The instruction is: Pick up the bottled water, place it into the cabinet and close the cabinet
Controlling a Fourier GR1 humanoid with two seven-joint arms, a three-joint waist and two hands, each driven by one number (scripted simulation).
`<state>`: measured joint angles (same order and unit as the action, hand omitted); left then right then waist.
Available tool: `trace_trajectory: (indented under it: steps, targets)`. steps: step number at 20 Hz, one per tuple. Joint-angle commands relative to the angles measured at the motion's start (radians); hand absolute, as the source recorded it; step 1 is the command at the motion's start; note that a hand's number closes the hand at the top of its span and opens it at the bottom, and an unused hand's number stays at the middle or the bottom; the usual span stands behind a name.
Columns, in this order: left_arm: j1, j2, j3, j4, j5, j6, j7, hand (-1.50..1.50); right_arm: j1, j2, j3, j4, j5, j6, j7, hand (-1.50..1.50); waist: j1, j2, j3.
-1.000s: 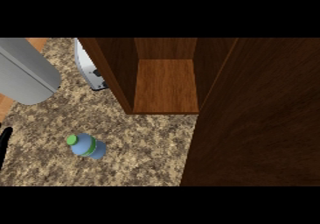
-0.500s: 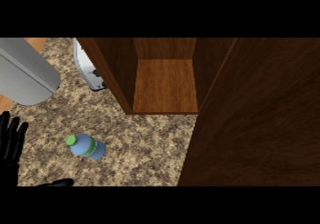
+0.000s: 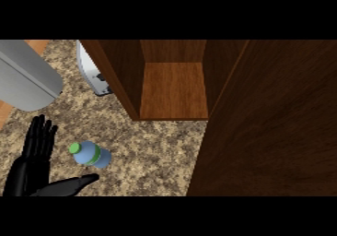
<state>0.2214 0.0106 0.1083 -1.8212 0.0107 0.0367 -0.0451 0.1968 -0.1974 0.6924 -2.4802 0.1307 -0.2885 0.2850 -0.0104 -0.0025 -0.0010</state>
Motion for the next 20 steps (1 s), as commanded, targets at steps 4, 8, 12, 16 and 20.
trace_trajectory:
  steps: [4, 8, 12, 16, 20]
  targets:
    - [-0.043, -0.001, 0.005, 0.207, -0.009, -0.032, -0.151, -1.50, 0.007, -0.048, -0.022, -0.114, 0.064, -0.005, 0.031, -1.50, 0.003, 0.001, 0.000]
    - [-0.072, 0.006, -0.011, 0.266, 0.009, -0.026, -0.156, -1.50, -0.033, -0.020, 0.063, -0.115, 0.162, -0.053, 0.094, -1.50, 0.002, 0.000, 0.000]
    - [-0.021, -0.010, -0.020, 0.351, 0.022, -0.017, -0.281, -1.50, -0.072, -0.024, 0.041, -0.112, 0.149, -0.061, 0.135, -1.50, 0.006, 0.000, -0.001]
    - [-0.136, -0.010, 0.013, 0.486, 0.010, 0.016, -0.314, -1.50, -0.098, -0.043, 0.011, -0.125, 0.125, -0.057, 0.170, -1.50, 0.003, 0.001, 0.000]
    - [-0.185, 0.016, 0.047, 0.600, 0.032, 0.000, -0.373, -1.50, -0.031, -0.064, 0.053, -0.131, 0.147, -0.086, 0.095, -1.50, -0.002, 0.000, 0.000]
